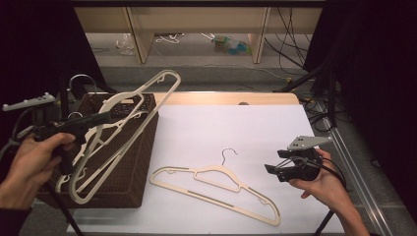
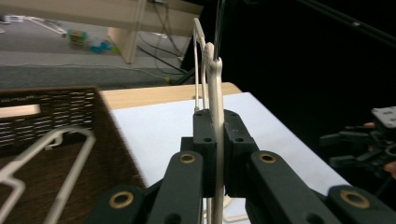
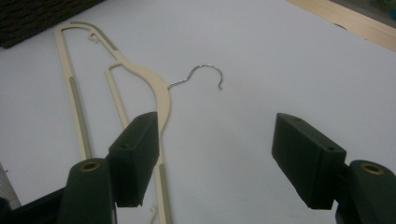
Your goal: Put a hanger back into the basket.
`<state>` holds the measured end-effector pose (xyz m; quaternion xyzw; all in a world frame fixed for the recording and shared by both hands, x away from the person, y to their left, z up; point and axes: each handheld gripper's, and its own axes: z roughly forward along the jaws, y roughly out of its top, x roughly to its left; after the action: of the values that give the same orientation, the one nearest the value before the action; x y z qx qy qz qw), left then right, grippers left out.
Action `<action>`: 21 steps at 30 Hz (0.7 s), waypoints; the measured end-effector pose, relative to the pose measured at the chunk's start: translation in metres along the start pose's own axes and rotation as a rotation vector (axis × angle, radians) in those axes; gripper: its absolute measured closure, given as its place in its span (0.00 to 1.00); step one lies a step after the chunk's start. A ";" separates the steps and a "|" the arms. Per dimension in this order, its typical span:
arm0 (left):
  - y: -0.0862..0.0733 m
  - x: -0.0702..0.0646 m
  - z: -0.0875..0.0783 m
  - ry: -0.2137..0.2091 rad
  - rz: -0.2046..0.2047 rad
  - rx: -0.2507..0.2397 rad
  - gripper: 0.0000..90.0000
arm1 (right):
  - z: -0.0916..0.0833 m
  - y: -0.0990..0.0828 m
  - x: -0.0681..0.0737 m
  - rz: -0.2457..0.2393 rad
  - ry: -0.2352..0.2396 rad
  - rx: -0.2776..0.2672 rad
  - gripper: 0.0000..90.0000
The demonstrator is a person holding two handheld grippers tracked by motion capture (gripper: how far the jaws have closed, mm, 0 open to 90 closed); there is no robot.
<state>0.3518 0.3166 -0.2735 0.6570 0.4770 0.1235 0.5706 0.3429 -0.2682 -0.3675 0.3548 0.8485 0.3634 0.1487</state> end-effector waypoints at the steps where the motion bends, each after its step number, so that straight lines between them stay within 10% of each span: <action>1: 0.000 0.000 0.000 0.000 0.000 0.000 0.95 | 0.000 0.000 0.000 0.000 0.000 0.000 0.37; 21: -0.001 0.092 -0.026 0.133 -0.018 -0.008 0.95 | 0.004 -0.003 -0.001 0.001 0.001 0.009 0.38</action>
<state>0.3803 0.4042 -0.3009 0.6409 0.5193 0.1636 0.5412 0.3441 -0.2682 -0.3722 0.3557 0.8499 0.3600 0.1467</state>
